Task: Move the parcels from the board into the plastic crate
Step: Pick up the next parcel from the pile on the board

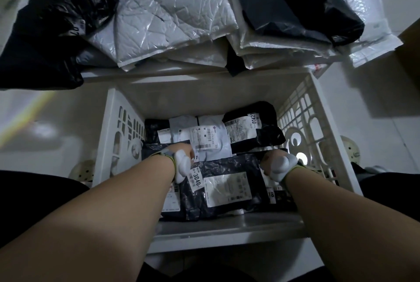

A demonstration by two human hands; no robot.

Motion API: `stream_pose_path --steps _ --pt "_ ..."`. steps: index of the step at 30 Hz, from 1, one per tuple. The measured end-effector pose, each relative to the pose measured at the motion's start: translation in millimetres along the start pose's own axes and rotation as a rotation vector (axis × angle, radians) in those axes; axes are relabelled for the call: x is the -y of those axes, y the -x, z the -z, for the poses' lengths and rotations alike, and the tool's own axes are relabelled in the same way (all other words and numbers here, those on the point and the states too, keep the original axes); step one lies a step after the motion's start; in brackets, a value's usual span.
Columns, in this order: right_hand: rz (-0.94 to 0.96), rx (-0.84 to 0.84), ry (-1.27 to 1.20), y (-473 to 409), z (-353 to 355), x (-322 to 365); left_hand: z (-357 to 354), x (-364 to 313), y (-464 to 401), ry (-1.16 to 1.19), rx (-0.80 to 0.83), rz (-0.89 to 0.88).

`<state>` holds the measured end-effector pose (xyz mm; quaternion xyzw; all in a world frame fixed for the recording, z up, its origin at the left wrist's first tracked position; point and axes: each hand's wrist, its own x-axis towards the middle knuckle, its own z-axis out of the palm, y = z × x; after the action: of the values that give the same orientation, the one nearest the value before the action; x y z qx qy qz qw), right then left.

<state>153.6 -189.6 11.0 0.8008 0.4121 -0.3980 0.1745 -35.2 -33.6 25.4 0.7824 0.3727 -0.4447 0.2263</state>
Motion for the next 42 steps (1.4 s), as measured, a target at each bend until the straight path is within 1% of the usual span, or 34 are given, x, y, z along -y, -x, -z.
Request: stream_pose_path --steps 1,4,6,8,13,16,19,21,26,28,31,33,35,36,38,40,42 --pt "0.007 -0.039 -0.013 -0.5 2.2 0.8 0.6 -1.7 1.4 0.038 -0.026 -0.014" --pt "0.046 -0.05 -0.081 2.8 11.1 13.6 -3.5 -4.8 4.1 0.113 -0.06 -0.058" --pt "0.077 -0.001 -0.105 1.4 10.3 22.4 -9.7 -5.2 1.9 0.11 -0.054 -0.079" --pt "0.111 0.062 -0.062 -0.6 7.1 30.7 -14.8 -7.0 3.1 0.108 -0.028 -0.1" --pt "0.162 0.206 0.163 -0.3 -3.3 36.6 -31.5 -6.3 1.2 0.032 0.006 -0.093" --pt "0.188 0.228 0.226 -0.4 -9.3 34.4 -36.6 -10.0 2.1 -0.032 0.019 -0.105" --pt "0.184 0.212 0.149 1.0 -11.5 33.7 -36.1 -13.7 5.2 -0.034 0.04 -0.092" --pt "0.168 0.199 0.155 0.3 -7.3 35.1 -31.0 -13.2 5.4 -0.016 0.046 -0.084" --pt "0.146 0.131 0.132 0.8 4.4 32.3 -6.9 -11.6 20.6 0.023 -0.038 -0.06" --pt "0.123 0.094 0.119 1.4 6.3 30.9 -2.9 -10.6 24.6 -0.01 -0.057 -0.061" --pt "0.102 0.033 0.168 14.1 15.1 33.3 0.0 -12.3 34.5 -0.028 -0.097 -0.057" --pt "0.109 0.004 0.155 20.7 18.4 35.4 3.5 -15.0 43.6 -0.004 -0.11 -0.069" --pt "0.122 -0.019 0.118 29.5 20.4 35.4 6.8 -17.3 52.6 0.032 -0.175 -0.102" --pt "0.132 -0.035 0.083 31.4 24.6 35.9 10.1 -18.0 56.6 0.043 -0.219 -0.117" --pt "0.123 -0.056 -0.069 39.2 36.3 39.9 14.0 -19.9 64.5 0.076 -0.286 -0.137" --pt "0.126 -0.121 -0.178 51.5 52.7 41.7 18.6 -22.7 75.4 0.139 -0.395 -0.143" --pt "0.155 -0.166 -0.367 54.0 65.5 42.3 21.9 -21.3 82.4 0.216 -0.497 -0.154"
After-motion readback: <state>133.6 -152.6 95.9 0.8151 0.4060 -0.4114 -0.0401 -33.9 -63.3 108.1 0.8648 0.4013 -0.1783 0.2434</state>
